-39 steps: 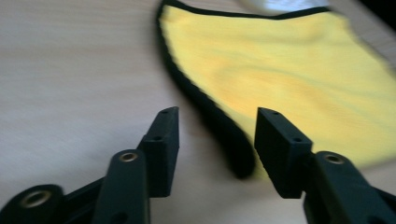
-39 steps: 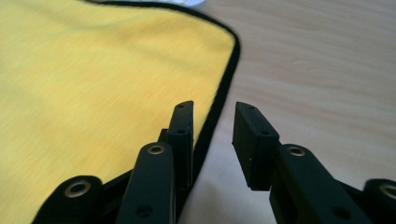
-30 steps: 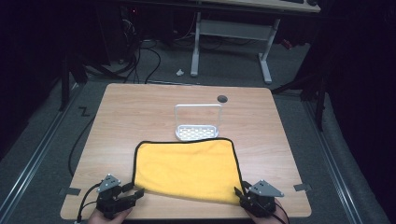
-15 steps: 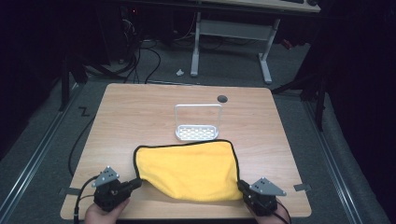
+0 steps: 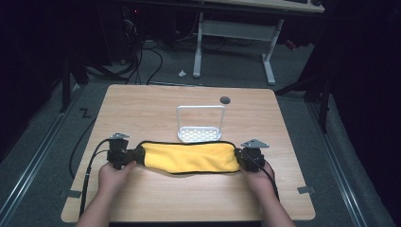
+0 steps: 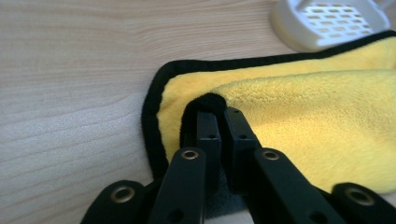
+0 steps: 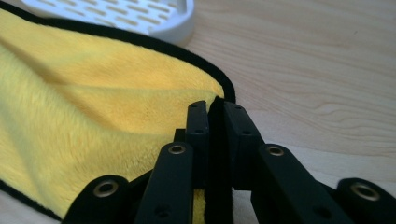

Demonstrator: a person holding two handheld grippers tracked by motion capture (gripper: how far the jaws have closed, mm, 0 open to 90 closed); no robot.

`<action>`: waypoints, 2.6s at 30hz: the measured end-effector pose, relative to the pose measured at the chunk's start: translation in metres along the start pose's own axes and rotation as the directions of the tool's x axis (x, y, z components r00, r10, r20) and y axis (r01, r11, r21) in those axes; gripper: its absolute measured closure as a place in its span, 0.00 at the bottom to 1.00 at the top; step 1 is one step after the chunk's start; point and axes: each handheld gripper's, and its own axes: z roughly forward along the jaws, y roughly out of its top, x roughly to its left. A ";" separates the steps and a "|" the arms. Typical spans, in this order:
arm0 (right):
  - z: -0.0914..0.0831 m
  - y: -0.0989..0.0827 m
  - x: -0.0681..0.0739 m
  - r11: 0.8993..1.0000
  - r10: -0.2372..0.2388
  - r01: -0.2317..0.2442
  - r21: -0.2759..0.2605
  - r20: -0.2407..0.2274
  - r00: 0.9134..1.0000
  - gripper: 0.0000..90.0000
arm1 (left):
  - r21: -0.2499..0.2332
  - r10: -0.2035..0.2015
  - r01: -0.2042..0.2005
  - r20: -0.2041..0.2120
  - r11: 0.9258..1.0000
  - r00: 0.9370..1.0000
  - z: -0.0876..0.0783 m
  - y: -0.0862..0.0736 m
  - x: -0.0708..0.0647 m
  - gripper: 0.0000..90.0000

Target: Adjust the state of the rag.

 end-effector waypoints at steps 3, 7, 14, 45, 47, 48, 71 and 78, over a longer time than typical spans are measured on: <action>0.008 -0.004 -0.002 1.000 0.016 -0.016 0.005 0.001 1.000 0.82 | -0.039 -0.027 0.027 0.013 0.999 1.000 -0.002 -0.006 0.000 0.79; -0.018 -0.007 0.000 0.997 0.002 -0.002 -0.073 0.001 1.000 0.75 | -0.155 0.029 -0.026 0.019 0.988 0.999 -0.033 -0.022 -0.019 0.69; -0.040 -0.032 0.006 0.993 -0.018 0.015 -0.120 -0.023 1.000 0.74 | -0.107 0.064 -0.063 0.006 0.992 0.998 -0.023 -0.052 -0.032 0.65; -0.051 -0.060 0.004 0.995 -0.013 0.009 -0.097 -0.040 0.999 0.64 | -0.053 0.052 -0.047 0.098 0.998 0.994 -0.081 -0.119 -0.062 0.90; -0.043 -0.058 0.007 0.997 -0.016 0.011 -0.074 -0.055 0.998 0.67 | -0.047 0.063 -0.059 0.095 0.997 0.993 -0.083 -0.121 -0.063 0.90; -0.041 -0.058 0.008 0.998 -0.019 0.016 -0.063 -0.052 0.998 0.73 | -0.046 0.064 -0.059 0.098 0.997 0.993 -0.083 -0.123 -0.064 0.90; -0.113 -0.075 0.017 0.990 -0.032 0.029 -0.140 -0.015 0.999 0.75 | -0.127 0.066 -0.055 0.087 0.990 0.994 -0.115 -0.120 -0.055 0.75; -0.114 -0.078 0.023 0.990 -0.038 0.036 -0.137 -0.017 0.999 0.72 | -0.078 0.086 -0.084 0.022 0.993 0.996 -0.076 -0.087 -0.041 0.74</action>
